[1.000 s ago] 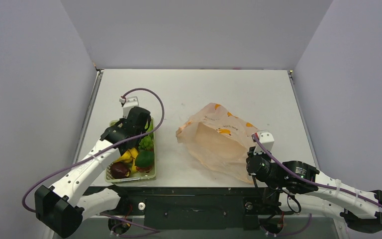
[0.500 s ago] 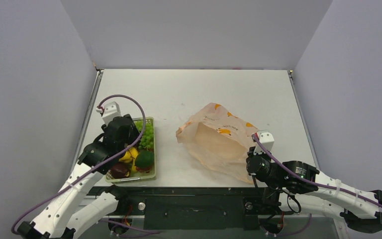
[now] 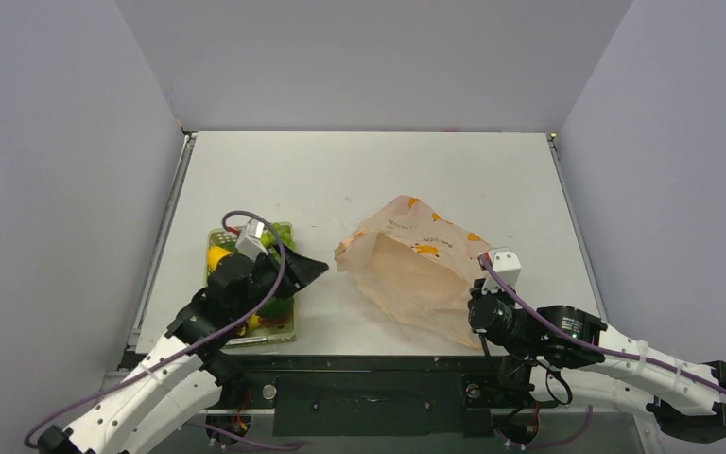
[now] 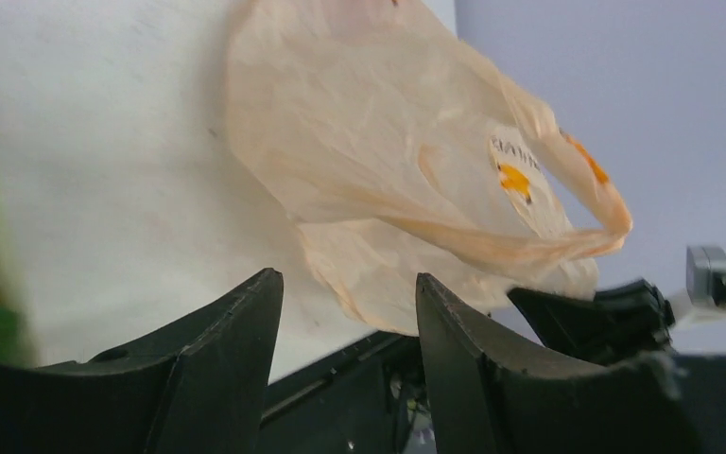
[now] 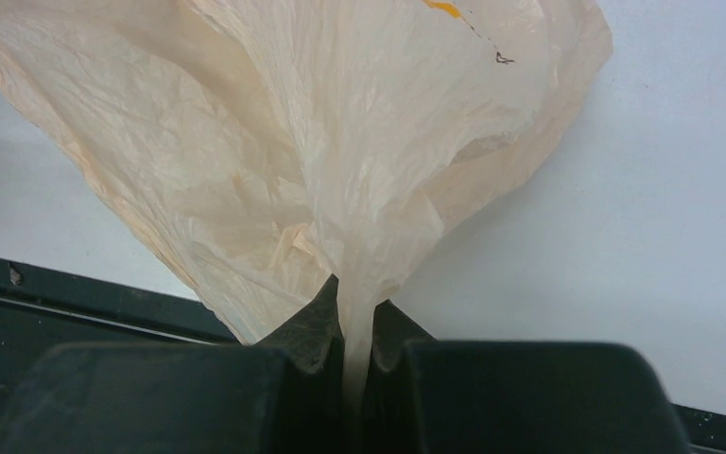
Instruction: Take the fake fruits out of the plastic bag
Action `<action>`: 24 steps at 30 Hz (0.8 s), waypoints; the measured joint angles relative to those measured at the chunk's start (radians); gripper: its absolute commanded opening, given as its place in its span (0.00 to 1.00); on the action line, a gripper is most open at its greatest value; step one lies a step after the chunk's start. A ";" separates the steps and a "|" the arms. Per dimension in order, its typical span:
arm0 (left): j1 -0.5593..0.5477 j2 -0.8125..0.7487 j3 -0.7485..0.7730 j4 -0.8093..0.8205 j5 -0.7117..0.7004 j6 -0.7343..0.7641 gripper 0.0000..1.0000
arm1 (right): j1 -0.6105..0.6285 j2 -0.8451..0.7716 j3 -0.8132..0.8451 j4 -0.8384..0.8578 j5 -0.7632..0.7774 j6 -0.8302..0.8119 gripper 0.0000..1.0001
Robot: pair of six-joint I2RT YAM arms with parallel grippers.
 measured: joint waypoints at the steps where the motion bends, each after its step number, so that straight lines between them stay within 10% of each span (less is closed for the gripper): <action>1: -0.034 0.015 -0.022 0.042 0.016 -0.019 0.51 | 0.000 0.000 0.000 0.000 0.000 -0.001 0.00; 11: -0.837 0.308 0.012 0.436 -0.460 0.074 0.49 | -0.002 0.000 0.000 0.002 -0.002 -0.006 0.00; 24: -0.902 0.949 0.148 1.010 -0.997 0.409 0.64 | -0.002 -0.074 0.000 0.013 -0.034 -0.021 0.00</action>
